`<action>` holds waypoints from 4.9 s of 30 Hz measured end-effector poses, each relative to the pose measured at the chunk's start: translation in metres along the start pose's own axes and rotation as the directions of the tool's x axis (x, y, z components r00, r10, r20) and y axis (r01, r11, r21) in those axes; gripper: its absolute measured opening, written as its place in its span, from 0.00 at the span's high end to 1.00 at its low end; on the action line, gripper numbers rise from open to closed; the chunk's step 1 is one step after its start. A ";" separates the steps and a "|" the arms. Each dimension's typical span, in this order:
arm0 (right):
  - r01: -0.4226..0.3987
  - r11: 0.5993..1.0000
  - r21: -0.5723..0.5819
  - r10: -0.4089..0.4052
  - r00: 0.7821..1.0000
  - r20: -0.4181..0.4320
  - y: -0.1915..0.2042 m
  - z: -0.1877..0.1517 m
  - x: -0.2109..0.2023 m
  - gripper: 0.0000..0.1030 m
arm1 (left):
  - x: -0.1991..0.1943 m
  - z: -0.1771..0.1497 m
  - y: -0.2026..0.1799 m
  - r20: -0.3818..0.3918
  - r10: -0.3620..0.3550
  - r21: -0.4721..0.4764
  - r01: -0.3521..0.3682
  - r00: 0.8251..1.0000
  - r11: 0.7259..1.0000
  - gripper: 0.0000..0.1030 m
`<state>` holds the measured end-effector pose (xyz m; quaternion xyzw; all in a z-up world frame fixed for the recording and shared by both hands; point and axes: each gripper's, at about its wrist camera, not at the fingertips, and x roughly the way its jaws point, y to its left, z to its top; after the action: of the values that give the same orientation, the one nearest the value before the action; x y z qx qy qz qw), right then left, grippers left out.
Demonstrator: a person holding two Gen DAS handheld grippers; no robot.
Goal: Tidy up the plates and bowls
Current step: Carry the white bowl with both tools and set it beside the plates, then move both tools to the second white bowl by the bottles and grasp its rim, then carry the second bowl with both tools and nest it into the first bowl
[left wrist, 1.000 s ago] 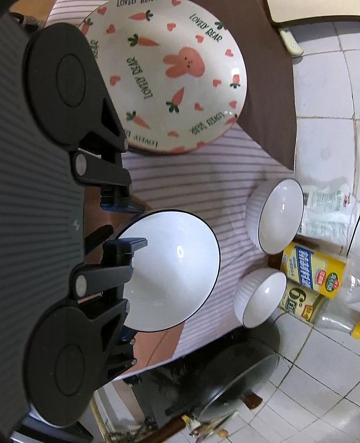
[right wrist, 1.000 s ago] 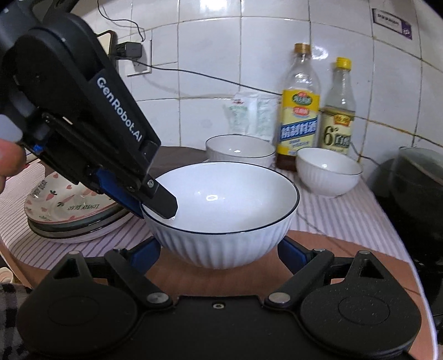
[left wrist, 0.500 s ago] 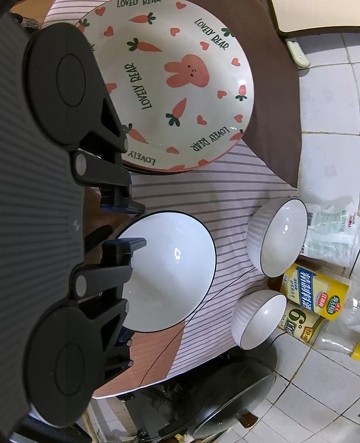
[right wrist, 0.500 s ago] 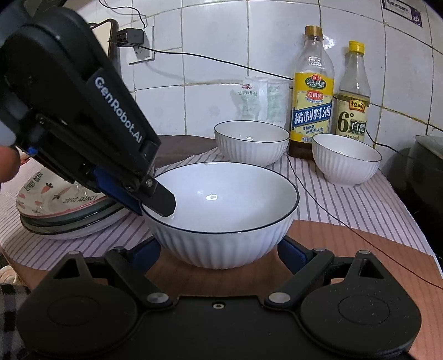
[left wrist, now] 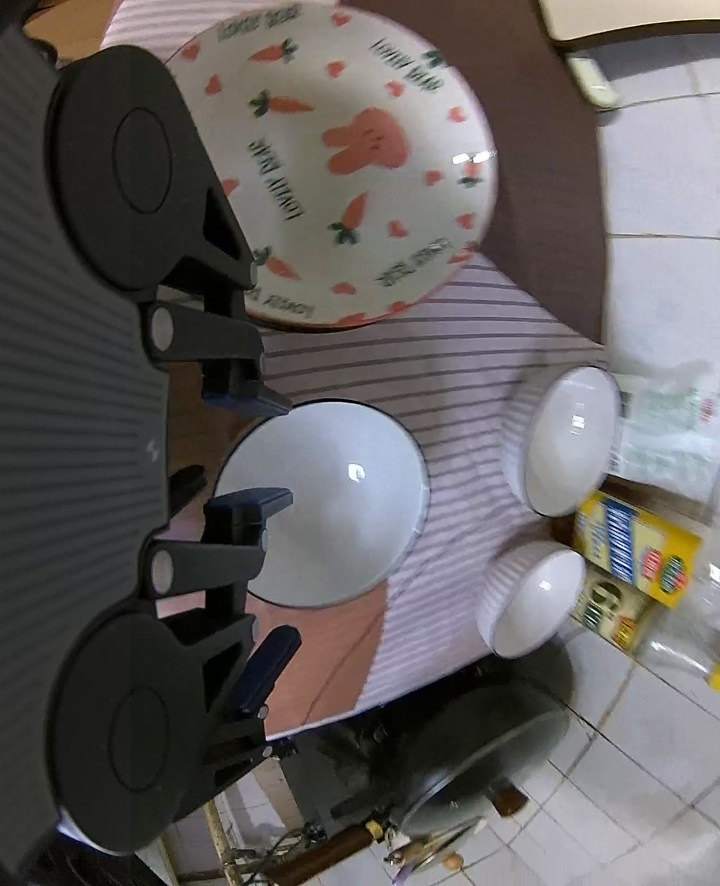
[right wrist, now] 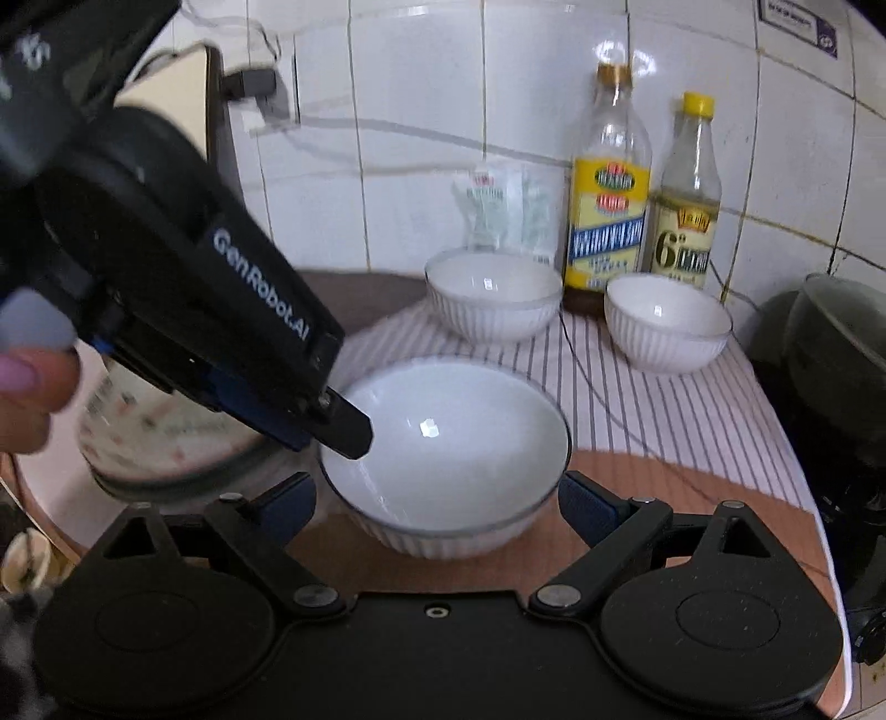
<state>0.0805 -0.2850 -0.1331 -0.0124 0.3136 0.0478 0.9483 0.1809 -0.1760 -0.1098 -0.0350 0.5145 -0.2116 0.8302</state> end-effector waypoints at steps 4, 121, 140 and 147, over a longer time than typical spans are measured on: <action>-0.025 1.000 0.007 0.026 0.997 -0.073 -0.005 0.013 0.005 0.07 | -0.014 0.006 -0.009 0.039 0.070 0.083 -0.073 0.997 0.994 0.74; 0.084 0.876 0.475 0.017 0.979 -0.205 -0.055 0.038 0.015 0.84 | -0.002 0.015 0.000 0.034 0.019 0.097 -0.023 0.999 0.995 0.87; 0.160 0.936 0.315 -0.098 0.974 -0.203 -0.040 0.034 0.025 0.84 | 0.019 0.015 -0.008 -0.027 0.084 0.115 -0.080 0.996 0.990 0.87; 0.177 0.948 0.266 -0.132 0.975 -0.178 -0.036 0.032 0.025 0.80 | 0.021 0.017 -0.002 -0.050 0.056 0.074 -0.052 0.997 0.996 0.84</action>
<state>0.1230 -0.3172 -0.1225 0.0938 0.3893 -0.0727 0.9134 0.2027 -0.1886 -0.1190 0.0144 0.5287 -0.2084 0.8227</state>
